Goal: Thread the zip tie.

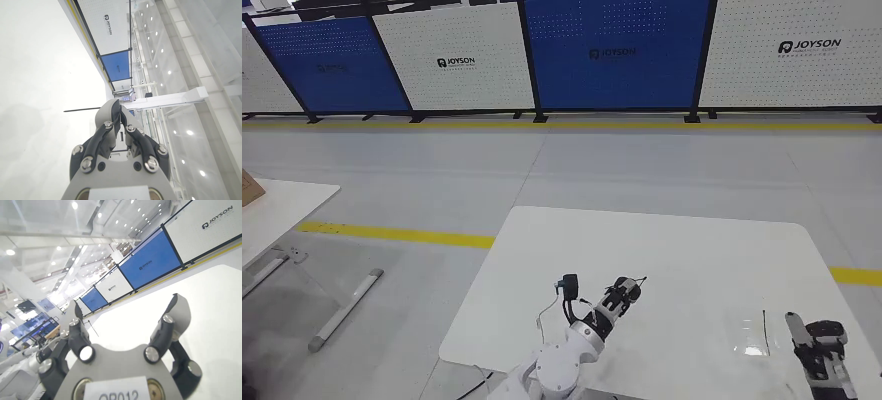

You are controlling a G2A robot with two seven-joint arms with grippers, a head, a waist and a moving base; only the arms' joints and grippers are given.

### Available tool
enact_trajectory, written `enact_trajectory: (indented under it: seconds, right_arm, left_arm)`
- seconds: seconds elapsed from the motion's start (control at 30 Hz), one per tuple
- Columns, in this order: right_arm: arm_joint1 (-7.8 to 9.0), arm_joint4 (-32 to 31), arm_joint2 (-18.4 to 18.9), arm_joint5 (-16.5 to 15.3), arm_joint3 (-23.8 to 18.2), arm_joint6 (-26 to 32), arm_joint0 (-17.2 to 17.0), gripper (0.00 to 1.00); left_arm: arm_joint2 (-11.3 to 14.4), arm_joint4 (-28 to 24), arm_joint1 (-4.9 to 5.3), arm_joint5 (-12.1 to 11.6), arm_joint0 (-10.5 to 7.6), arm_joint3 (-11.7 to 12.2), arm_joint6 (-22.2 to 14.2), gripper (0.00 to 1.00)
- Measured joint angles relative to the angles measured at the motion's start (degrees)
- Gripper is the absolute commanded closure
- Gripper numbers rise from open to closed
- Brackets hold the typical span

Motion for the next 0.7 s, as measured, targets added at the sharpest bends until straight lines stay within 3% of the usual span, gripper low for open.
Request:
enact_trajectory:
  seconds: [0.7]
  right_arm:
    - [0.01,0.12,0.09,0.00,0.07,-0.04,-0.01,0.00]
  left_arm:
    - [0.15,-0.63,-0.12,-0.18,0.00,-0.01,0.61,1.00]
